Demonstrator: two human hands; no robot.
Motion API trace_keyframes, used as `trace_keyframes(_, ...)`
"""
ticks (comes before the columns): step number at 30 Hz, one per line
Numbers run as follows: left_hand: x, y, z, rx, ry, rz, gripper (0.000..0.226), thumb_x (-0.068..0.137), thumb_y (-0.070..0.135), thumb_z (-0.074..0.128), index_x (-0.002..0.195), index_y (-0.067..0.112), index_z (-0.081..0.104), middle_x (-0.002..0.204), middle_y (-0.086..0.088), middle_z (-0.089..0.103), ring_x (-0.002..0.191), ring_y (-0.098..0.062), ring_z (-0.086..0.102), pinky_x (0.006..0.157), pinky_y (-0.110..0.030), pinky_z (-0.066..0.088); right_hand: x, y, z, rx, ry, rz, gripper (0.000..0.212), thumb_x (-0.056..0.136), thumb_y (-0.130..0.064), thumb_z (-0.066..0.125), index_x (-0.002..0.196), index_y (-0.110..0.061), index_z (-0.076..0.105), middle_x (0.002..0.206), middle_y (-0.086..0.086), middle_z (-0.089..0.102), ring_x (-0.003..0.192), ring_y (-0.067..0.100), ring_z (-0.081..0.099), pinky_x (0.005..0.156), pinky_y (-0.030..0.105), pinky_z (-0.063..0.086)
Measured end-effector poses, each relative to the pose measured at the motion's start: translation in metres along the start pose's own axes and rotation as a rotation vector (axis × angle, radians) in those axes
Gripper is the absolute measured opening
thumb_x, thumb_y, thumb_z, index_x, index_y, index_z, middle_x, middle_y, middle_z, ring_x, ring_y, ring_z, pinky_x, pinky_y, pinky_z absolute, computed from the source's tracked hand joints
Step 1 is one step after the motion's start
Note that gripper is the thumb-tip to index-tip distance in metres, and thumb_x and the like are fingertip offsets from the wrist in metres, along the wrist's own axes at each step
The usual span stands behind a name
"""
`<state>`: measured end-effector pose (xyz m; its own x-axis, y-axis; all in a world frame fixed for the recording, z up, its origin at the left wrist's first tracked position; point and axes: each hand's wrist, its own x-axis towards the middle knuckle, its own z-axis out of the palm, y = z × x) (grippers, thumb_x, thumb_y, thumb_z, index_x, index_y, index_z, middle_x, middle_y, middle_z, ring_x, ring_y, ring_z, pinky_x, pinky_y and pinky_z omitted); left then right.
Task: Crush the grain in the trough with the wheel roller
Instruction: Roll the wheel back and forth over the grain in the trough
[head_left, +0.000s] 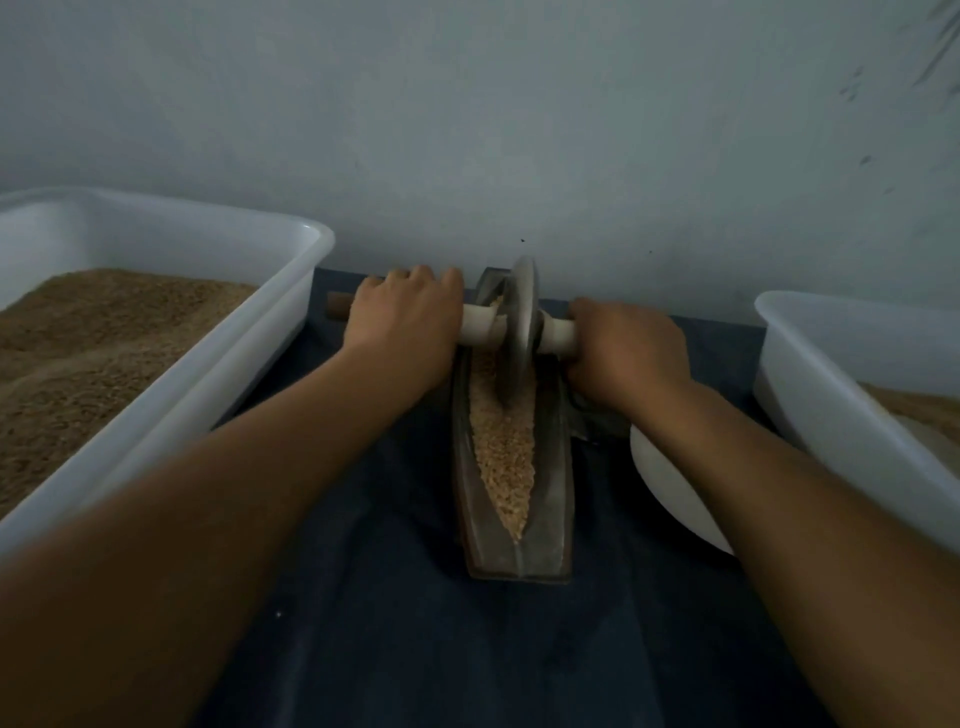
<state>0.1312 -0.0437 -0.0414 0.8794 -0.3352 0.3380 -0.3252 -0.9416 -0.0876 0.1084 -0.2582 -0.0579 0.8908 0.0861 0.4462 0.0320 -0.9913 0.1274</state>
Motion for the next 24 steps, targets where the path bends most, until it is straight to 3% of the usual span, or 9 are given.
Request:
trace_keyframes(5, 0.018, 0.002, 0.002, 0.026, 0.0, -0.02, 0.042, 0.081, 0.023, 0.073, 0.114, 0.013, 0.048, 0.111, -0.012, 0.058, 0.101, -0.031, 0.058, 0.072, -0.04, 0.037, 0.023, 0.004, 0.004, 0.029, -0.138, 0.035, 0.028, 0.083, -0.039, 0.067, 0.105, -0.025, 0.061, 0.102, 0.004, 0.066, 0.089, 0.028, 0.062, 0.061, 0.03, 0.036)
trace_keyframes(11, 0.002, 0.001, 0.004, 0.053, 0.006, -0.022, 0.036, 0.085, 0.025, 0.07, 0.111, 0.014, 0.047, 0.106, -0.009, 0.062, 0.093, -0.03, 0.062, 0.067, -0.038, 0.036, -0.001, 0.001, 0.0, 0.005, -0.023, -0.002, 0.023, 0.082, -0.04, 0.066, 0.097, -0.023, 0.061, 0.09, 0.002, 0.066, 0.074, 0.025, 0.058, 0.052, 0.028, 0.026)
trace_keyframes(16, -0.032, 0.004, -0.009, 0.066, -0.019, -0.019, 0.035, 0.085, 0.031, 0.07, 0.107, 0.018, 0.046, 0.1, -0.005, 0.063, 0.089, -0.027, 0.062, 0.064, -0.037, 0.039, -0.036, -0.008, -0.014, 0.021, 0.057, -0.05, 0.022, 0.08, -0.033, 0.067, 0.082, -0.024, 0.048, 0.079, -0.001, 0.062, 0.071, 0.028, 0.06, 0.058, 0.032, 0.026)
trace_keyframes(19, -0.059, 0.005, -0.018, 0.068, 0.016, 0.016, 0.037, 0.083, 0.035, 0.07, 0.106, 0.021, 0.045, 0.099, -0.001, 0.062, 0.086, -0.022, 0.062, 0.062, -0.034, 0.037, -0.061, -0.013, -0.027, 0.042, 0.1, -0.084, 0.021, 0.081, -0.031, 0.067, 0.083, -0.024, 0.048, 0.079, -0.001, 0.06, 0.068, 0.026, 0.055, 0.061, 0.033, 0.024)
trace_keyframes(24, -0.089, 0.012, -0.036, 0.126, 0.116, 0.066, 0.033, 0.082, 0.035, 0.07, 0.101, 0.023, 0.046, 0.095, 0.003, 0.061, 0.071, -0.014, 0.041, 0.061, -0.031, 0.031, -0.1, -0.019, -0.05, 0.058, 0.131, -0.114, 0.024, 0.078, -0.027, 0.072, 0.09, -0.017, 0.054, 0.08, 0.002, 0.057, 0.068, 0.023, 0.049, 0.063, 0.031, 0.024)
